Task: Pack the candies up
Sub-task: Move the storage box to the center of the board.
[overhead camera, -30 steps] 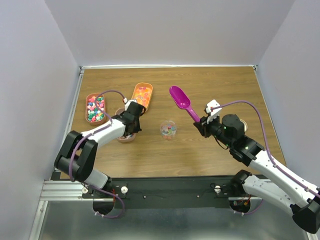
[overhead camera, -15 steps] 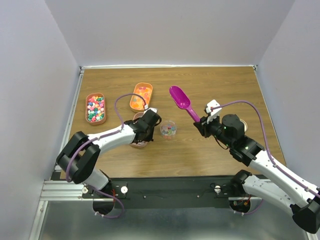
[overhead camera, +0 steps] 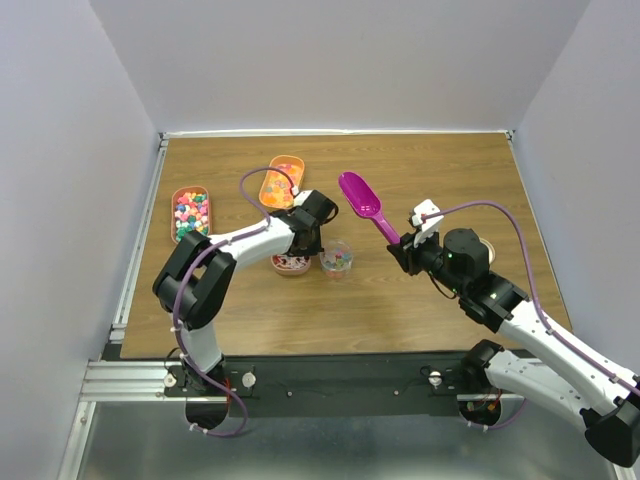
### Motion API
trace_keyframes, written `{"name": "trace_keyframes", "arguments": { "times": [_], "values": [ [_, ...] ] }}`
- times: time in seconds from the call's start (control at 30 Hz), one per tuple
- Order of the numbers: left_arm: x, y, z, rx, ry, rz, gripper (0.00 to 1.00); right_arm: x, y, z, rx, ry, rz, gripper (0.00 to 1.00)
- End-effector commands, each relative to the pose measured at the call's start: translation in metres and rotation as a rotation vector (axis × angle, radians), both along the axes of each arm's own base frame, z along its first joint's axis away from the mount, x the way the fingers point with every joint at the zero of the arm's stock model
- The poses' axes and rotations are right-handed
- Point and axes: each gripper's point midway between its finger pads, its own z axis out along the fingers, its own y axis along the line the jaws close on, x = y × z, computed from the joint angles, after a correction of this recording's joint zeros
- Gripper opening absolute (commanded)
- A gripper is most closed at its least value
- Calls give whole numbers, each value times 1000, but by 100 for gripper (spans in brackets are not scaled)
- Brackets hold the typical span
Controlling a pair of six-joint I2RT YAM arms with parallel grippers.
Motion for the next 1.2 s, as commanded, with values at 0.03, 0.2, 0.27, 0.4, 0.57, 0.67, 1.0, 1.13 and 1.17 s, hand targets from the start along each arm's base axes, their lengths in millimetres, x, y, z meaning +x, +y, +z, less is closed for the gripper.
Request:
{"name": "trace_keyframes", "arguments": {
  "times": [0.03, 0.2, 0.27, 0.4, 0.57, 0.67, 1.0, 1.13, 1.17],
  "values": [
    [29, 0, -4, -93, 7, 141, 0, 0, 2, 5, 17, -30, 8, 1],
    [55, -12, 9, -204, -10, 169, 8, 1, 3, 5, 16, -29, 8, 1],
    [65, -24, 17, -264, -15, 152, 12, 1, 3, 5, 17, -30, 8, 1],
    [75, -37, 39, -322, -48, 120, 31, 0, 2, 6, 18, -32, 6, 1],
    [70, -19, 86, -332, -153, 143, 55, 0, 1, 6, 20, -35, 3, 1],
    [53, 8, 99, -299, -188, 186, 56, 0, 1, 9, 24, -41, 3, 1],
    [-14, 90, 37, -227, -102, 295, 76, -1, 1, 11, 29, -45, 6, 1],
    [-6, 76, 23, -267, -73, 270, 74, -1, 2, 10, 29, -44, 9, 1],
    [-4, 72, 21, -276, -68, 265, 72, -1, 1, 9, 28, -43, 9, 1]
  ]
}}
